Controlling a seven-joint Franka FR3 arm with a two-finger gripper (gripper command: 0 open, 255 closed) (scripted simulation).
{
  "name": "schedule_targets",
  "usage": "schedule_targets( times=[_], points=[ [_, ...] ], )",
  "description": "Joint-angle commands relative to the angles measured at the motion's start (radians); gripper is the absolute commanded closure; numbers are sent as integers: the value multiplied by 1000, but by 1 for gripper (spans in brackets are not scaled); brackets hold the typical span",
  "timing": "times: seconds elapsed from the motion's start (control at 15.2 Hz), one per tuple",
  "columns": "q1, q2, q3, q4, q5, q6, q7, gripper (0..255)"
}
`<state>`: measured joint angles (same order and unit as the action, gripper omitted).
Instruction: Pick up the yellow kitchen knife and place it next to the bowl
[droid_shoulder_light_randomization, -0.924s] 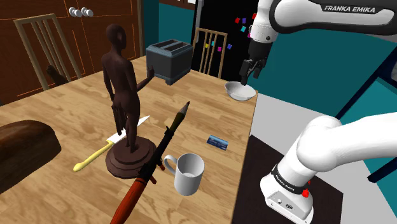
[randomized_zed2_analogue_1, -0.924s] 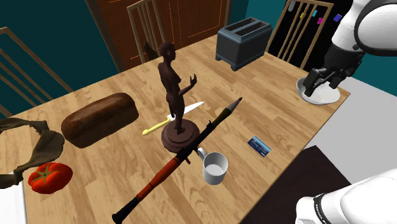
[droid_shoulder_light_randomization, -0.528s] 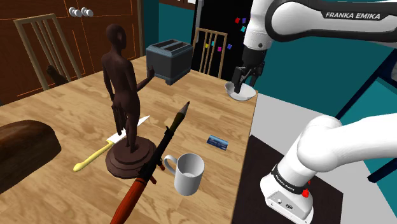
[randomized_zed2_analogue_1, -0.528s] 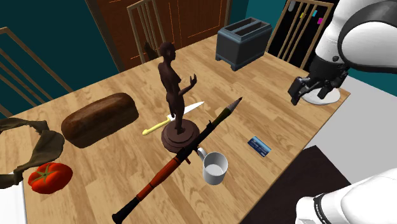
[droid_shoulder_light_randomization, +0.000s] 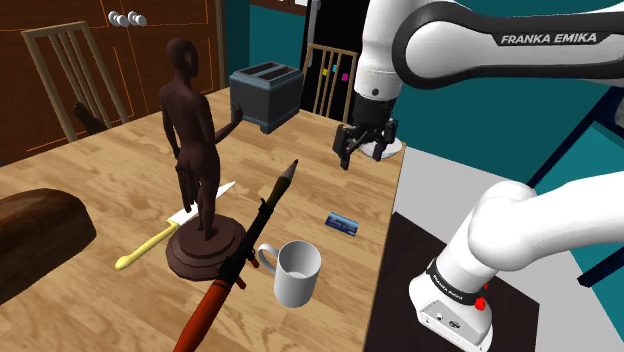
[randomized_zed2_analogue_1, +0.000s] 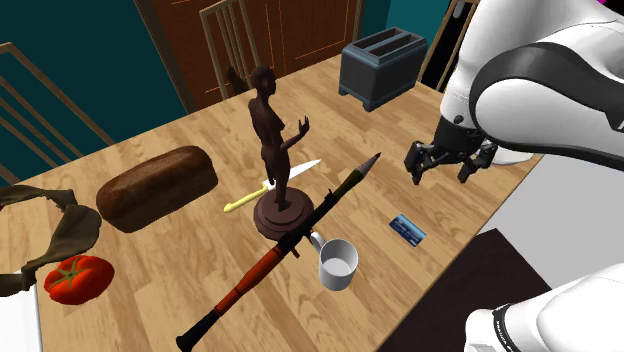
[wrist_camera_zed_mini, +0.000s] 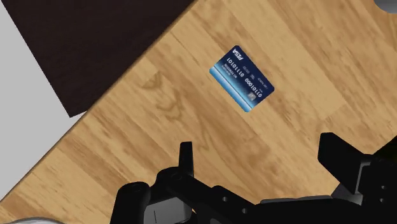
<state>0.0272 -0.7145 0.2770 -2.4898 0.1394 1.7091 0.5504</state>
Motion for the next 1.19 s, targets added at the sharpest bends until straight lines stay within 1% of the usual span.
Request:
schedule_targets(
  times=[0.0, 0.33, 0.59, 0.86, 0.99, 1.12],
  points=[
    [3, 25, 46, 5, 40, 21, 87, 0],
    [-2, 136, 169, 56, 119, 91, 297, 0],
    [-22, 254, 268, 124, 151, 155, 469, 0],
    [-51, 395, 364, 212, 143, 222, 649, 0],
    [-66, 477, 411, 263, 119, 255, 746, 0],
    [-79, 565, 454, 319, 80, 286, 848, 0]
  ],
)
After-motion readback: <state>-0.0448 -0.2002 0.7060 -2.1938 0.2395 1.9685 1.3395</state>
